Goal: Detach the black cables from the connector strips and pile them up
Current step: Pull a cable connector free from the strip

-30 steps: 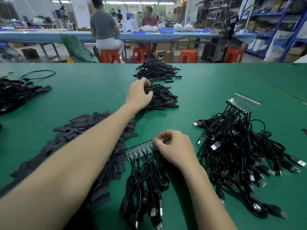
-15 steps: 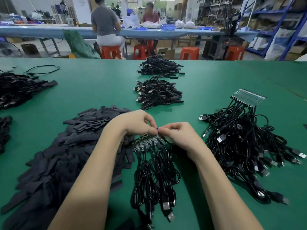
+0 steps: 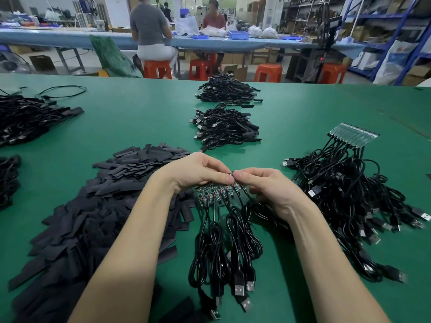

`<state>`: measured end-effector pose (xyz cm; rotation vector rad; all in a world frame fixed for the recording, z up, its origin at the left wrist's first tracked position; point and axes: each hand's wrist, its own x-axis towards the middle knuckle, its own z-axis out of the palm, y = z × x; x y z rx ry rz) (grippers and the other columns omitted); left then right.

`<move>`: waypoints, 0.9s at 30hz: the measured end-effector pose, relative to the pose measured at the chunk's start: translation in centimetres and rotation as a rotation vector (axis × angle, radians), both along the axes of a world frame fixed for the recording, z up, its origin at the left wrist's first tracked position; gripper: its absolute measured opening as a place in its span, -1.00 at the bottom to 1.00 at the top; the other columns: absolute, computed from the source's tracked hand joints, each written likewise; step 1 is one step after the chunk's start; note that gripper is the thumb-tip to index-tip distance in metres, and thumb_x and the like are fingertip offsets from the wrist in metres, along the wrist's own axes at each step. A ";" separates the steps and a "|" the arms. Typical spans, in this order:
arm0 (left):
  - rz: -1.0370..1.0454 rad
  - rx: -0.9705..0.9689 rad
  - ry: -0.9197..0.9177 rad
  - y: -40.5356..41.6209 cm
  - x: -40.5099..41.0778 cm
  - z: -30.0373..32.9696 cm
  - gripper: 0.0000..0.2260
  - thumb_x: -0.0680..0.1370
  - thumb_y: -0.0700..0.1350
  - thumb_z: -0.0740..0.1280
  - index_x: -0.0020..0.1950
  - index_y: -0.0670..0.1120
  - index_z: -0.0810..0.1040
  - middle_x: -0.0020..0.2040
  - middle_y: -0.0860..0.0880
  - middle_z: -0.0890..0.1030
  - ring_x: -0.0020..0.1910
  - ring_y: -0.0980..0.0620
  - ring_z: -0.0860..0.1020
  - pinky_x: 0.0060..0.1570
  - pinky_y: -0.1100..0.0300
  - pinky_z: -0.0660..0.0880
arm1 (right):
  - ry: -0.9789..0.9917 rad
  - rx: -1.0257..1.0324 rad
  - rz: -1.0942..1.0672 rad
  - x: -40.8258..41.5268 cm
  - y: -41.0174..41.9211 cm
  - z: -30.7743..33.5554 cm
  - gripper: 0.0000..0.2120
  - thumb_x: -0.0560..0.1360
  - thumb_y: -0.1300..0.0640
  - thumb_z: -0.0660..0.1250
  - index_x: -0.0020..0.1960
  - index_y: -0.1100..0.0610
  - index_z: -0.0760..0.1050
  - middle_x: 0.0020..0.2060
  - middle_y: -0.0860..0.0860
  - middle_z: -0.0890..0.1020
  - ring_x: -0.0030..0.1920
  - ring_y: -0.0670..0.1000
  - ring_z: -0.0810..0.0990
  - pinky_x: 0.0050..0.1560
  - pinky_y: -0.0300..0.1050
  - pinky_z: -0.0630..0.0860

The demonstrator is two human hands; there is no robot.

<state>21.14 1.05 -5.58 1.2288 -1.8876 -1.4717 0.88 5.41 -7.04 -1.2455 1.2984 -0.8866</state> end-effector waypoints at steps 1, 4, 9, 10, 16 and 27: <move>-0.018 0.002 0.024 0.0 0.0 0.0 -0.78 0.33 0.03 0.58 -0.08 -0.01 0.75 -0.13 -0.01 0.71 -0.22 0.16 0.55 -0.24 0.34 0.36 | -0.031 0.029 0.023 -0.1 0.0 0.0 -0.69 0.25 -0.16 0.54 -0.12 0.02 0.72 -0.38 -0.18 0.60 -0.36 -0.17 0.43 -0.34 -0.28 0.31; -0.067 0.009 0.094 -0.1 -0.2 0.0 -0.81 0.34 -0.02 0.59 -0.09 -0.03 0.74 -0.14 0.00 0.72 -0.18 0.18 0.62 -0.16 0.43 0.45 | -0.154 0.095 0.088 -0.5 -0.1 -0.1 -0.60 0.24 -0.11 0.53 -0.03 0.11 0.70 -0.48 -0.15 0.41 -0.45 -0.14 0.25 -0.43 -0.27 0.18; -0.105 0.027 0.153 -0.1 -0.2 0.1 -0.84 0.38 -0.09 0.59 -0.08 -0.07 0.74 -0.11 -0.04 0.72 -0.13 0.13 0.64 -0.06 0.38 0.49 | -0.147 0.155 0.085 -0.4 0.2 0.1 -0.77 0.17 -0.18 0.51 -0.36 -0.03 0.69 -0.46 -0.10 0.43 -0.31 -0.05 0.32 -0.33 -0.17 0.23; -0.104 0.031 0.172 0.0 -0.3 0.1 -0.83 0.37 -0.10 0.58 -0.08 -0.08 0.73 -0.12 -0.04 0.72 -0.14 0.13 0.64 -0.07 0.38 0.49 | -0.158 0.164 0.070 -0.4 0.2 0.1 -0.75 0.14 -0.19 0.53 -0.37 -0.02 0.68 -0.41 -0.07 0.45 -0.29 -0.04 0.33 -0.34 -0.19 0.24; -0.088 0.065 0.229 0.1 -0.5 -0.2 -0.91 0.37 -0.15 0.57 -0.17 -0.05 0.72 -0.22 0.01 0.68 -0.27 0.15 0.51 -0.25 0.27 0.26 | -0.338 0.207 0.051 -0.6 0.2 0.0 -0.72 0.17 -0.11 0.58 -0.32 0.03 0.59 -0.38 -0.05 0.44 -0.42 -0.10 0.37 -0.43 -0.31 0.28; 0.180 -0.447 -0.325 0.1 -3.2 0.4 -0.87 0.55 0.04 0.43 0.06 0.09 0.58 0.02 0.16 0.65 -0.07 0.29 0.59 0.19 0.11 0.55 | -0.217 -0.034 -0.308 -1.9 -0.3 2.3 -0.85 0.35 -0.06 0.60 -0.13 -0.04 0.75 -0.23 -0.14 0.71 -0.32 -0.11 0.47 -0.46 -0.31 0.28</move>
